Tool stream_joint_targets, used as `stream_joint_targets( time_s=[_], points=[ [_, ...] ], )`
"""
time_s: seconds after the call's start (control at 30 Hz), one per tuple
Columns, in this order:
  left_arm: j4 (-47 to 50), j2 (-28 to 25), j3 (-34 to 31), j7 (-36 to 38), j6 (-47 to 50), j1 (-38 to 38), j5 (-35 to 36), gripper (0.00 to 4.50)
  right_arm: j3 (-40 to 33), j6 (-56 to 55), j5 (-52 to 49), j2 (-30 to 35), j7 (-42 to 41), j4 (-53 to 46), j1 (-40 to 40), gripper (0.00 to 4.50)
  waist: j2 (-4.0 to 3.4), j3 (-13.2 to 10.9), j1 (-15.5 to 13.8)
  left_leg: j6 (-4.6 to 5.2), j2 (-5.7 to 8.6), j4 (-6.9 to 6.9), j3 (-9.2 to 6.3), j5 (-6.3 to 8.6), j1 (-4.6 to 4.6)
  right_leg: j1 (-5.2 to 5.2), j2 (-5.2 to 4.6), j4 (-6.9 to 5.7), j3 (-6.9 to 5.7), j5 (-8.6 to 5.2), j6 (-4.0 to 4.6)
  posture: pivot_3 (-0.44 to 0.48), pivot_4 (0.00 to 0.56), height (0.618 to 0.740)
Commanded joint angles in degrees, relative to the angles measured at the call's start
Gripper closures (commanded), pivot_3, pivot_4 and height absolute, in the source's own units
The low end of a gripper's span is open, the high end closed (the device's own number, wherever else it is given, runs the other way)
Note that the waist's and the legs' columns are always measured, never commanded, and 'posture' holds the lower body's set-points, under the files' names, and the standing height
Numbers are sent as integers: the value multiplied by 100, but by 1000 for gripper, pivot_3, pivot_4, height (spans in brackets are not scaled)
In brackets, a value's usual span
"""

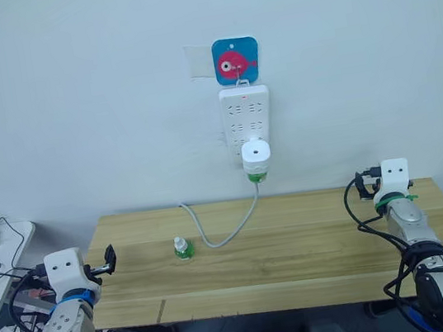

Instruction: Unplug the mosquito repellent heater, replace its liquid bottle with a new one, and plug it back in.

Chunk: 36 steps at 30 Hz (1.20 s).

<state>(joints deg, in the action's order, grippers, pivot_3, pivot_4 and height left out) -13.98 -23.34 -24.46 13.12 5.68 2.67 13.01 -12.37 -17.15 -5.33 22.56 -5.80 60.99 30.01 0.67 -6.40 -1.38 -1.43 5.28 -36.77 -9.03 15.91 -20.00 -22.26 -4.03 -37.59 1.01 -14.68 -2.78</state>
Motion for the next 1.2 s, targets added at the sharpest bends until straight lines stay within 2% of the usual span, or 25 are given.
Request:
stream_joint_targets(
  time_s=[0.03,0.3,0.47,0.63,0.8,0.93,1.0,1.07,1.2],
  points=[
    [124,-159,-138,-37,0,-11,15,0,-87,-102,-27,103,-13,-208,45,47,0,-1,0,0,0,0,0,0,0,0,0,0,0,0,0,117,95,740],
    [297,-12,-237,-175,14,-9,166,0,13,83,-18,132,-323,-593,-73,47,7,-124,6,0,-1,1,-3,0,-2,0,-4,1,1,-10,-17,93,149,740],
    [657,6,-115,51,24,263,232,0,-93,285,-135,237,-535,-1114,-375,47,-12,-192,30,-1,-7,2,-12,0,-22,-5,-8,25,-6,3,8,56,154,740],
    [1514,-81,-179,674,389,629,862,0,-227,836,-480,211,-859,-2095,-795,47,-9,-247,96,-3,-8,1,-12,1,-80,-45,-16,54,-7,7,7,17,173,740],
    [2649,-638,49,1573,1075,777,1412,0,-207,1669,-981,196,-1472,-3627,-1374,47,-9,-317,150,-2,-22,2,-12,4,-97,-67,-16,49,-12,7,8,2,178,740],
    [3233,-1111,342,2164,1477,410,1777,0,-181,2377,-1378,198,-1675,-5085,-1874,47,-26,-329,150,-2,-20,2,-8,4,-98,-68,-16,50,-10,7,8,-40,165,740],
    [3209,-1341,667,2526,1659,-125,1862,397,-127,2744,-1584,126,-1674,-5859,-2089,0,-35,-335,145,-3,-21,1,-6,4,-100,-69,-15,50,-10,7,8,-63,159,740],
    [3132,-1422,999,2690,1728,-571,1767,886,-153,2951,-1701,107,-1682,-6330,-2273,0,-40,-334,180,-3,-23,1,-5,4,-101,-70,-12,50,-13,8,5,-99,144,740],
    [2574,-1325,1611,2999,1703,-1642,1564,886,-152,3328,-1998,106,-1779,-7194,-2557,0,-40,-332,287,-8,-22,-5,8,1,-97,-68,-6,49,-13,15,-5,-161,128,740]
  ],
)
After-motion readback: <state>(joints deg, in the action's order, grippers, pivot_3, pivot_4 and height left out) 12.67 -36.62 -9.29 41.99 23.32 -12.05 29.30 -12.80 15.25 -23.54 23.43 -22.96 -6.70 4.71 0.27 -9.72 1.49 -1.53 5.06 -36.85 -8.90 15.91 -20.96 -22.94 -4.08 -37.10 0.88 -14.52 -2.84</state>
